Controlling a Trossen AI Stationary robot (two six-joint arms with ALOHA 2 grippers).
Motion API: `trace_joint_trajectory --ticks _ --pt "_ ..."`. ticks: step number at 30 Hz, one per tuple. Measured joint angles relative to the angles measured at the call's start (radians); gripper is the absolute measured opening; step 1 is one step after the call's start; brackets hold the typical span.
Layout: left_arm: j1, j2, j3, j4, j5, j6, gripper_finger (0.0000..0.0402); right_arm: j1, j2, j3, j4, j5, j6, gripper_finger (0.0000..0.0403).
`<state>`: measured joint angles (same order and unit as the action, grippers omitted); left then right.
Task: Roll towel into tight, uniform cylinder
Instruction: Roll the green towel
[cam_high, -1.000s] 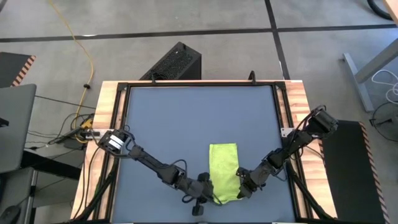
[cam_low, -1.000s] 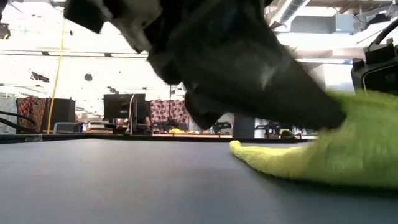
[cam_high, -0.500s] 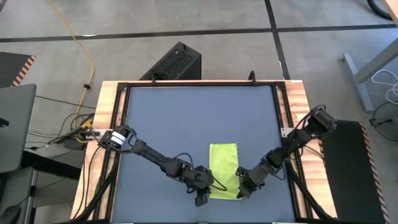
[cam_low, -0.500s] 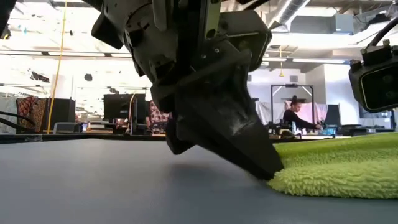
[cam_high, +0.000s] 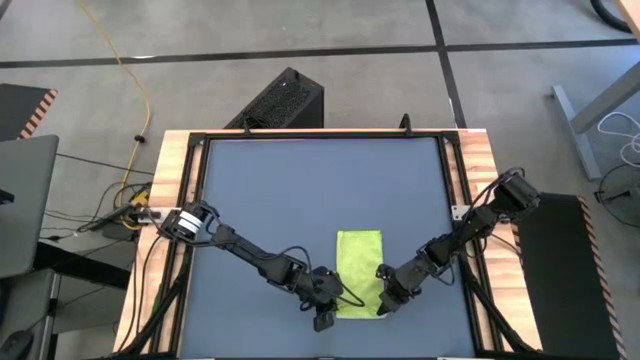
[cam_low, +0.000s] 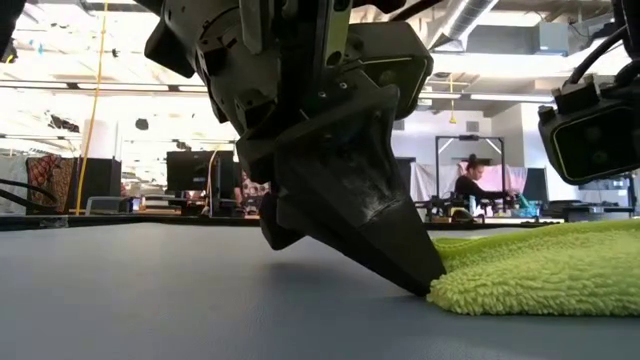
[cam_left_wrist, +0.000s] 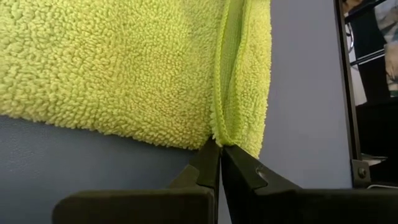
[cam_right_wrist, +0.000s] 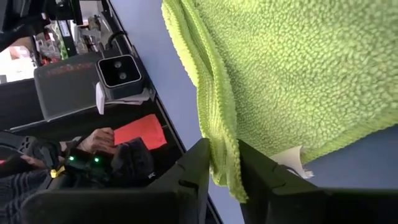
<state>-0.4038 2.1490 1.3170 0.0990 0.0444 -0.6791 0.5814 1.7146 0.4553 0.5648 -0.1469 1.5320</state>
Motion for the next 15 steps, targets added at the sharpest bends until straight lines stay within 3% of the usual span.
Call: trace_joint_trajectory --ticks 15 --pt "0.006 0.001 0.000 0.010 -0.003 -0.029 0.0000 -0.010 -0.199 -0.005 -0.407 0.056 -0.055 0.0097"
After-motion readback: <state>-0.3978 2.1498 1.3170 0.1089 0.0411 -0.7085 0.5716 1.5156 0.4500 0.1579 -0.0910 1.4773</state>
